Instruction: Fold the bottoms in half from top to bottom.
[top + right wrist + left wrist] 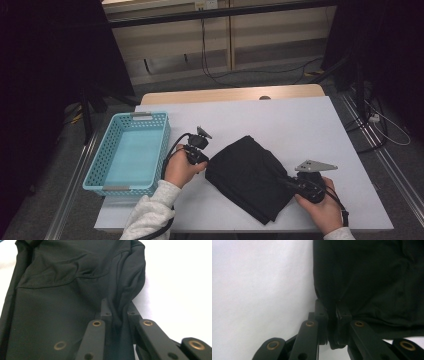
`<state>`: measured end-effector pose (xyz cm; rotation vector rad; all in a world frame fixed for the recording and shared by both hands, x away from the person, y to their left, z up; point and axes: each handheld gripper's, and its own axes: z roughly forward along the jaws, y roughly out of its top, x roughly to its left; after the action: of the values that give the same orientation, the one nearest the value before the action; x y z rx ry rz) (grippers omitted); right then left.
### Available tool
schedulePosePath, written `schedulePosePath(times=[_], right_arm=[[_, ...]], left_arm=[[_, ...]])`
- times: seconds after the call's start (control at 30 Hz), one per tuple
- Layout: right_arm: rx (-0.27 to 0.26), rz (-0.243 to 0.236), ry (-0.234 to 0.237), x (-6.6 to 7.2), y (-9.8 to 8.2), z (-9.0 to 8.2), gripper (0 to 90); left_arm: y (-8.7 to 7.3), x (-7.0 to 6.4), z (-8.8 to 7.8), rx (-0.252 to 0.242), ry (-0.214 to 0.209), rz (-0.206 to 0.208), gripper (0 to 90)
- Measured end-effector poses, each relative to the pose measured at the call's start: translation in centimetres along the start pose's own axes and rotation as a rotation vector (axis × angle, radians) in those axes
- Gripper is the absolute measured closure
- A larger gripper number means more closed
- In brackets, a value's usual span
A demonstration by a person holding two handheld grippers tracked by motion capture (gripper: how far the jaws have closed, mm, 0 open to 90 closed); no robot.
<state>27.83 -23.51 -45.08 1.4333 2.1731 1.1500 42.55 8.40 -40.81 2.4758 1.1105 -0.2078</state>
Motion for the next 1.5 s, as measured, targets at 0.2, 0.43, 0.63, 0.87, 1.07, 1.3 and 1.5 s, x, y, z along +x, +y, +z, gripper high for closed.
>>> schedulePosePath(times=[0.2,0.43,0.63,0.87,1.07,1.3,1.5], right_arm=[[-0.018,-0.009,0.005,0.6,0.4,0.2,82.3],[-0.048,-0.028,0.023,1.7,1.1,0.5,82.4],[-0.075,-0.026,0.028,2.1,1.5,0.6,82.4],[-0.116,-0.044,0.042,2.9,2.0,0.6,82.4],[-0.147,-0.053,0.049,3.7,2.7,0.4,82.5],[-0.184,-0.068,0.064,4.4,3.7,0.4,82.4],[-0.214,-0.056,0.081,4.8,4.5,0.5,82.5]], left_arm=[[0.8,0.1,-1.9,0.057,0.023,0.034,82.9],[1.8,0.3,-3.9,0.139,0.055,0.060,83.0],[2.5,0.3,-5.1,0.192,0.057,0.064,83.0],[3.2,0.6,-6.5,0.237,0.063,0.081,83.1],[3.8,0.4,-8.4,0.255,0.085,0.100,83.3],[4.2,0.4,-10.4,0.251,0.104,0.099,83.3],[4.8,0.4,-12.2,0.259,0.118,0.108,83.3]])
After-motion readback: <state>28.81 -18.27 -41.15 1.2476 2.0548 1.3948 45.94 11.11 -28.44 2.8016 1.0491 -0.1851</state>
